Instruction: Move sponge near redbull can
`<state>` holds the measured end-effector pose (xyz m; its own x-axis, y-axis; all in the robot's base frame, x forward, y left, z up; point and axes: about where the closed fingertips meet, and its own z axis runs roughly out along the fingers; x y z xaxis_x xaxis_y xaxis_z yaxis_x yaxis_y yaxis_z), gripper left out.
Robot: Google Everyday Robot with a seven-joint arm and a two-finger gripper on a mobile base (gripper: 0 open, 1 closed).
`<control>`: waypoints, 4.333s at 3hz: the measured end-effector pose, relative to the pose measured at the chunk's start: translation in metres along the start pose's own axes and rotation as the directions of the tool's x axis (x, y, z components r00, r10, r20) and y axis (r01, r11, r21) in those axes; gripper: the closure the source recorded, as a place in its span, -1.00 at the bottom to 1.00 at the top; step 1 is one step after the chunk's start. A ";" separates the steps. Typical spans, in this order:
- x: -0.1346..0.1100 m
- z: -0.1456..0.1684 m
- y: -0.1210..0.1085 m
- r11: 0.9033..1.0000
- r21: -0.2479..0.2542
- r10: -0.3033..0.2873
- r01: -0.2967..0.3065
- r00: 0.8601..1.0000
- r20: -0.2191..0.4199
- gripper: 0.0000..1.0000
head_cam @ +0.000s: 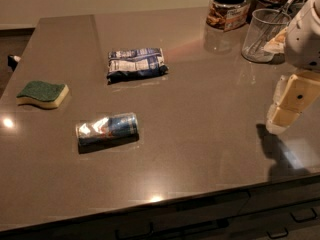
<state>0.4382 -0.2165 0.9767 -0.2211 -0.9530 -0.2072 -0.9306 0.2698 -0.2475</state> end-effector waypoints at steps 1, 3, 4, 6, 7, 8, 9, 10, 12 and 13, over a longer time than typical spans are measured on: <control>0.000 0.000 0.000 1.000 0.000 0.000 0.000 1.000 0.000 -1.00; -0.069 0.037 -0.017 0.999 -0.049 -0.017 0.022 0.996 0.090 -1.00; -0.112 0.066 -0.024 0.996 -0.091 -0.011 0.024 0.990 0.138 -1.00; -0.183 0.103 -0.037 0.993 -0.116 0.063 -0.036 0.968 0.243 -1.00; -0.210 0.113 -0.040 0.993 -0.101 0.087 -0.061 0.955 0.284 -1.00; -0.229 0.117 -0.040 0.991 -0.109 0.107 -0.074 0.938 0.331 -1.00; -0.229 0.117 -0.040 0.991 -0.109 0.107 -0.074 0.938 0.331 -1.00; -0.242 0.119 -0.038 0.991 -0.109 0.111 -0.078 0.933 0.342 -1.00; -0.304 0.132 -0.043 0.992 -0.096 0.106 -0.076 0.928 0.358 -1.00; -0.337 0.145 -0.047 0.991 -0.113 0.109 -0.073 0.928 0.356 -1.00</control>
Offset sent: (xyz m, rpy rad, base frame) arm 0.0429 0.0636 -0.0176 0.0931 0.0242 0.0458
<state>0.5989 0.1115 0.9214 -0.2024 -0.8058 -0.5565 -0.9391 0.3208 -0.1230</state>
